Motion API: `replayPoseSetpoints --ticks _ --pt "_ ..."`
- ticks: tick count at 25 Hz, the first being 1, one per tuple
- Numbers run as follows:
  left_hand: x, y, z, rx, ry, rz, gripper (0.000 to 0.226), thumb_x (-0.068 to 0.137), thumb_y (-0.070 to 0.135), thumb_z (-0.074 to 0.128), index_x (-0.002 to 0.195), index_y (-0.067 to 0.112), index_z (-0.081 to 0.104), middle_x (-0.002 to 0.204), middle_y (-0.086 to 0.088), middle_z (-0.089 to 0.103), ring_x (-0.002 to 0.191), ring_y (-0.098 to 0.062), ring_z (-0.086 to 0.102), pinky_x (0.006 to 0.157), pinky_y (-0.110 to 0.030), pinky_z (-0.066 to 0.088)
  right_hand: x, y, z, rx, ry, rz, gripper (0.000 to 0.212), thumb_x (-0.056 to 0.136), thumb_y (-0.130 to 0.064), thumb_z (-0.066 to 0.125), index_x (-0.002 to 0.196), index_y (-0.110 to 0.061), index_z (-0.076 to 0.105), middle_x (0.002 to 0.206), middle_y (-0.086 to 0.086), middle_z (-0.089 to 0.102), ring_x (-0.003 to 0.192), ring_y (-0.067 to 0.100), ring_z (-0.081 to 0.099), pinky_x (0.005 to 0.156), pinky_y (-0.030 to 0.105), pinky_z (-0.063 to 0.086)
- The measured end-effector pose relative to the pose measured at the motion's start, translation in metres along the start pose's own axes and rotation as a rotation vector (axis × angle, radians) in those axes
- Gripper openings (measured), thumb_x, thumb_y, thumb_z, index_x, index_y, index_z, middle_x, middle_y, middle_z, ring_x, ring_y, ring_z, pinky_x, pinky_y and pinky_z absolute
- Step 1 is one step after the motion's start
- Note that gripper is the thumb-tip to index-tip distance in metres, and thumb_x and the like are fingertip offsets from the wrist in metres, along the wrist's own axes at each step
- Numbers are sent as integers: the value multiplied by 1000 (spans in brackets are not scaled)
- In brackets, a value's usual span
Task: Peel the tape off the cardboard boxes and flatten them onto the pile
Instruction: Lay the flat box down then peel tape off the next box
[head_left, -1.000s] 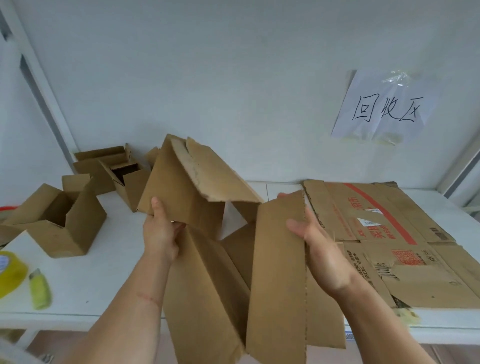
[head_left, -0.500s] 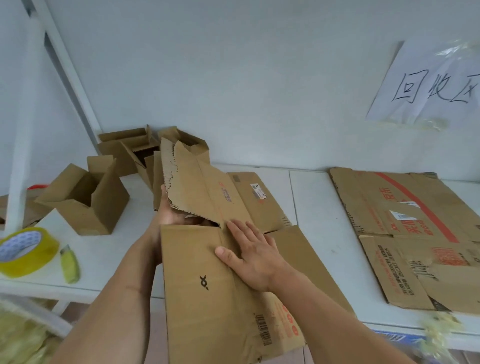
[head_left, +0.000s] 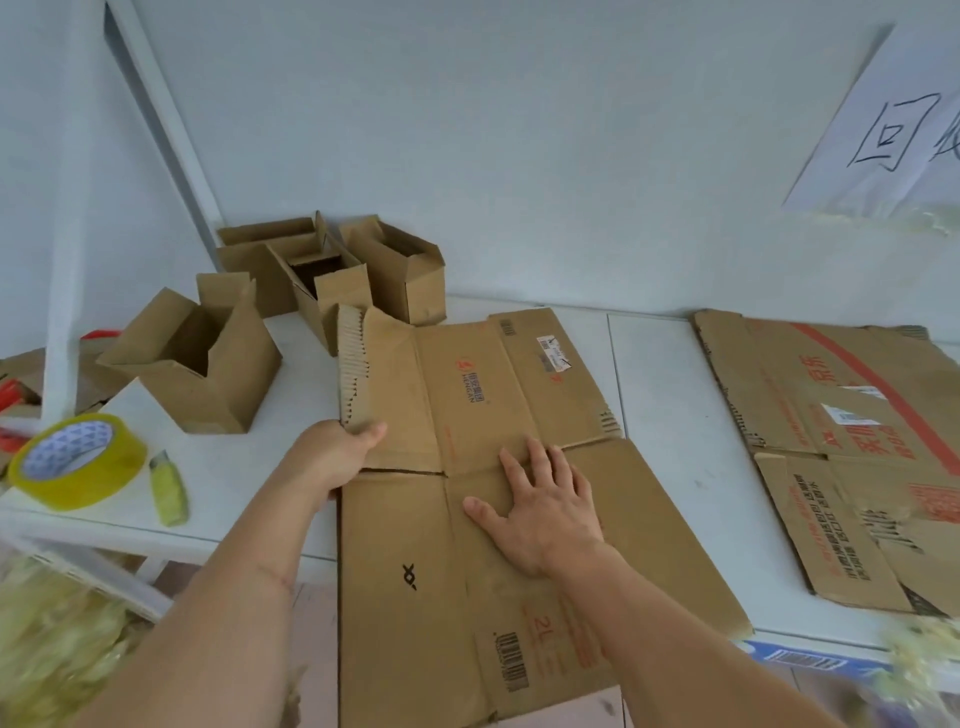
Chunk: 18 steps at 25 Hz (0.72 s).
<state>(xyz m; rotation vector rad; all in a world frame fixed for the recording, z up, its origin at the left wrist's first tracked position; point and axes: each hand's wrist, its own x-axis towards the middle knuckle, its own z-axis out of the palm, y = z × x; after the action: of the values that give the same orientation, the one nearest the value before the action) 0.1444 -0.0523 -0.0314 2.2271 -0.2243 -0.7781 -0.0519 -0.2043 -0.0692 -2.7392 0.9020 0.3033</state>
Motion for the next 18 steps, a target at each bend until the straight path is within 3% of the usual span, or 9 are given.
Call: replayPoseSetpoints --ticks 3,4,7,10,12,16,18 --pt "12 0 24 -142 55 128 53 90 50 62 130 15 56 128 -3 61 109 -23 58 97 -38 47 8 5 -17 -121 123 57 81 90 -75 12 151 -24 27 159 10 18 146 30 11 119 48 11" --pt "14 3 30 -132 84 187 50 91 48 62 129 16 56 127 -2 61 107 -22 59 95 -36 48 18 9 -25 -128 158 56 81 91 -74 12 151 -22 26 160 10 17 148 30 8 119 48 10" --pt "26 11 49 102 253 353 51 98 45 51 143 22 44 132 -3 57 116 -27 55 91 -33 42 53 26 -34 -80 86 51 83 90 -76 10 157 -28 2 165 1 -12 150 25 -15 121 49 1" --pt "35 16 72 489 375 421 54 101 52 30 149 27 33 129 -9 56 110 -28 57 77 -35 44 67 41 -14 -41 74 96 86 86 -80 5 156 -33 -4 164 -3 -17 149 21 -19 121 46 -4" --pt "37 22 83 674 364 375 65 97 63 21 149 25 27 125 -9 50 100 -28 59 66 -33 41 74 46 -6 -16 96 90 88 83 -82 4 156 -34 -3 164 -4 -17 149 19 -20 121 45 -6" --pt "29 27 88 698 382 338 69 96 66 19 149 23 27 122 -10 45 94 -28 60 62 -32 39 68 63 -21 20 98 82 90 83 -84 10 157 -33 -2 164 -3 -15 150 19 -17 121 45 -4" --pt "29 23 88 683 421 347 66 98 62 19 149 22 30 120 -11 46 88 -28 60 58 -31 38 47 87 -19 49 167 256 94 82 -85 9 157 -30 -2 165 2 -11 150 25 -14 120 47 -1"
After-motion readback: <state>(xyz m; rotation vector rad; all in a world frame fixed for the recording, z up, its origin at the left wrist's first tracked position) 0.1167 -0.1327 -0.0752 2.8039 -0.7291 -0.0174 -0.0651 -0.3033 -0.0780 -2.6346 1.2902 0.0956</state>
